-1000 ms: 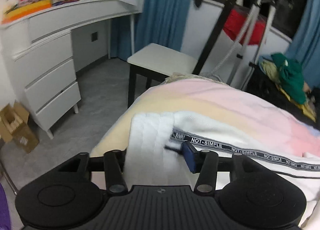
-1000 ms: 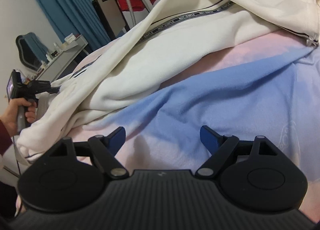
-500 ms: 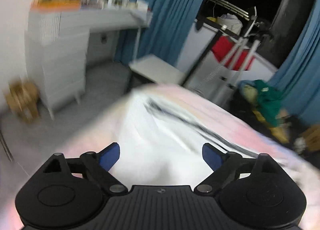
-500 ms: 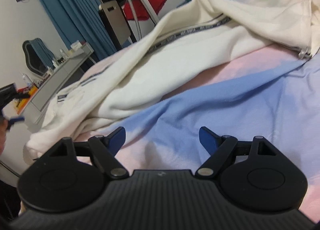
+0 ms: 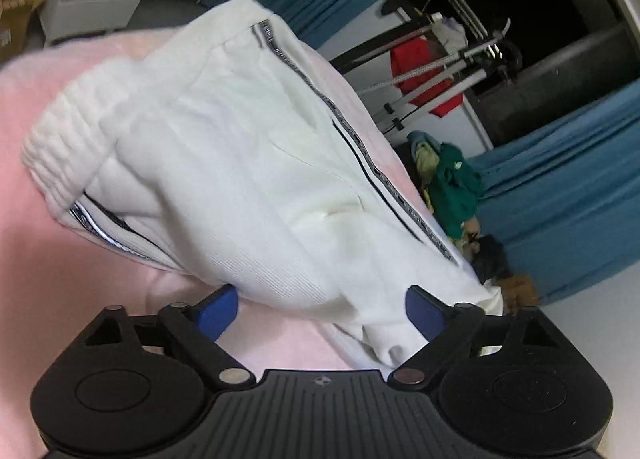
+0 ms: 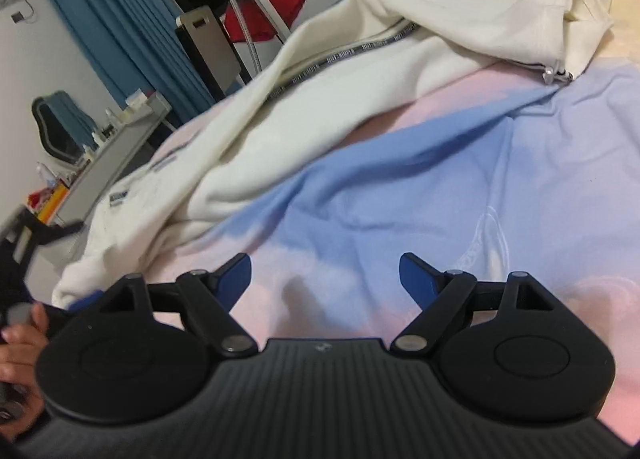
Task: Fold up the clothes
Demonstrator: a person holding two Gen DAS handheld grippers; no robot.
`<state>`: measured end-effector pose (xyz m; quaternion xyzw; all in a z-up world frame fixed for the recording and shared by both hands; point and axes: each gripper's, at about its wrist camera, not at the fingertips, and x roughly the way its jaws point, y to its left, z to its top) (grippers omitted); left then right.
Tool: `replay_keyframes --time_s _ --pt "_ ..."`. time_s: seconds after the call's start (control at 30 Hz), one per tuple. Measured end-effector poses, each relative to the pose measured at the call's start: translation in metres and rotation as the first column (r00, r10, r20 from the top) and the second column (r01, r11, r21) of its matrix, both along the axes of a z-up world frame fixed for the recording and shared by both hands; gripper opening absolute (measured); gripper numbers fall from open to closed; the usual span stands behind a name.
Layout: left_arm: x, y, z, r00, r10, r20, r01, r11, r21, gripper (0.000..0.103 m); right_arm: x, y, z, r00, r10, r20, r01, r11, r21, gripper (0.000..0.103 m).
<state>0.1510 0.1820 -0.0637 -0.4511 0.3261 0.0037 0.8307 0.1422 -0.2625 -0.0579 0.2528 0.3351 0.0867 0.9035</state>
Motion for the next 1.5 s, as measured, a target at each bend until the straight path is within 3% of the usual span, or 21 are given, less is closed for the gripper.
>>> replay_keyframes --time_s 0.23,0.37,0.43,0.63,0.73,0.8,0.9,1.03,1.2,1.37,1.5 --pt "0.010 0.020 -0.039 0.996 0.081 -0.029 -0.085 0.988 -0.131 0.078 0.032 -0.015 0.025 0.999 -0.026 0.047 0.022 0.996 0.085 0.084" --pt "0.019 0.026 -0.051 0.994 0.109 -0.022 -0.111 0.978 -0.175 0.077 0.086 -0.013 0.044 0.994 -0.038 0.104 0.033 0.998 0.052 0.084" --pt "0.020 0.029 -0.057 0.991 0.134 -0.014 -0.134 0.974 -0.184 0.064 0.120 -0.006 0.050 0.994 -0.051 0.099 0.048 0.998 0.034 0.084" --pt "0.030 0.043 -0.080 0.983 0.181 -0.009 -0.178 0.954 -0.241 0.050 0.230 0.026 0.060 0.985 -0.156 0.078 0.155 0.988 0.010 0.082" --pt "0.035 0.046 -0.086 0.982 0.188 -0.003 -0.183 0.952 -0.244 0.046 0.268 0.037 0.054 0.975 -0.218 0.031 0.218 0.976 -0.012 0.065" --pt "0.040 0.049 -0.088 0.981 0.192 0.002 -0.185 0.951 -0.247 0.043 0.289 0.042 0.049 0.967 -0.255 -0.007 0.255 0.966 -0.032 0.032" --pt "0.045 0.053 -0.092 0.980 0.200 0.010 -0.192 0.952 -0.239 0.032 0.297 0.044 0.038 0.956 -0.292 -0.040 0.287 0.953 -0.101 0.014" --pt "0.045 0.056 -0.091 0.979 0.205 0.003 -0.199 0.952 -0.233 0.019 0.267 0.039 0.045 0.949 -0.315 0.021 0.315 0.939 -0.140 0.008" --pt "0.040 0.066 -0.082 0.973 0.226 0.037 -0.208 0.941 -0.267 0.015 0.192 0.019 0.067 0.954 -0.294 0.065 0.301 0.942 -0.147 0.007" --pt "0.024 0.081 -0.063 0.958 0.269 0.101 -0.229 0.927 -0.298 0.014 0.099 0.000 0.078 0.969 -0.247 0.015 0.247 0.964 -0.095 0.007" --pt "0.004 0.086 -0.041 0.952 0.264 0.153 -0.217 0.939 -0.268 0.013 0.031 0.002 0.069 0.988 -0.152 -0.038 0.148 0.986 -0.081 0.007"
